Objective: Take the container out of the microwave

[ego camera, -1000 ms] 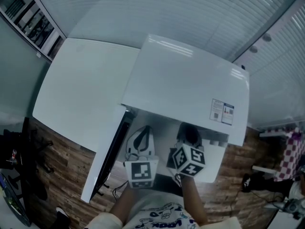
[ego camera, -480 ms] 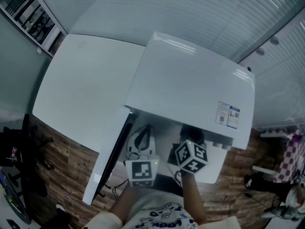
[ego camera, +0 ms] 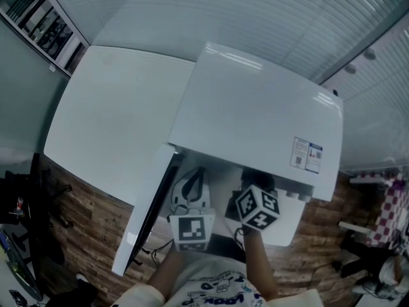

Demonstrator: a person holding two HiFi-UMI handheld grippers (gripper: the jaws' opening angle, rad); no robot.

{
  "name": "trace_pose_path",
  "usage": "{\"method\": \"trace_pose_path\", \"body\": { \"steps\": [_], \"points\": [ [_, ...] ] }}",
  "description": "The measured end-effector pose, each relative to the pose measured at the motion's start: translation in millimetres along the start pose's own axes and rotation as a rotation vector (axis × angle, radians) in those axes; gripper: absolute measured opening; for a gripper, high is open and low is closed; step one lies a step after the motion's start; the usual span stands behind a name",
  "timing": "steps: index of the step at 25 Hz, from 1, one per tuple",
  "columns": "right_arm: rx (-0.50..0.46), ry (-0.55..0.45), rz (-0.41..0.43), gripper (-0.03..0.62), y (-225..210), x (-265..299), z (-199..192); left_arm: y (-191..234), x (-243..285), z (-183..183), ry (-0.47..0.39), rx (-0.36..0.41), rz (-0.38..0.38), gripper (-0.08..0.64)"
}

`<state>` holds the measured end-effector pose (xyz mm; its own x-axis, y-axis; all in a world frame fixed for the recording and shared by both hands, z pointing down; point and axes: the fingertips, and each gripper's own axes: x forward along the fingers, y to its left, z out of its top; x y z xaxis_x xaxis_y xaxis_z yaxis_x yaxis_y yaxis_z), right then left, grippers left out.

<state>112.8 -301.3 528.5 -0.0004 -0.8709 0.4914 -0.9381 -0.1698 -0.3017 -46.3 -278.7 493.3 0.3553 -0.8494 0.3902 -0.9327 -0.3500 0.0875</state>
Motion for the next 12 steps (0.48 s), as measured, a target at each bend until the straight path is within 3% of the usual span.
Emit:
{"method": "trace_pose_path", "body": {
  "steps": [12],
  "points": [
    [0.013, 0.046, -0.021, 0.106, -3.7, 12.1, -3.7, 2.0, 1.9, -0.3, 0.005, -0.006, 0.009, 0.044]
  ]
}}
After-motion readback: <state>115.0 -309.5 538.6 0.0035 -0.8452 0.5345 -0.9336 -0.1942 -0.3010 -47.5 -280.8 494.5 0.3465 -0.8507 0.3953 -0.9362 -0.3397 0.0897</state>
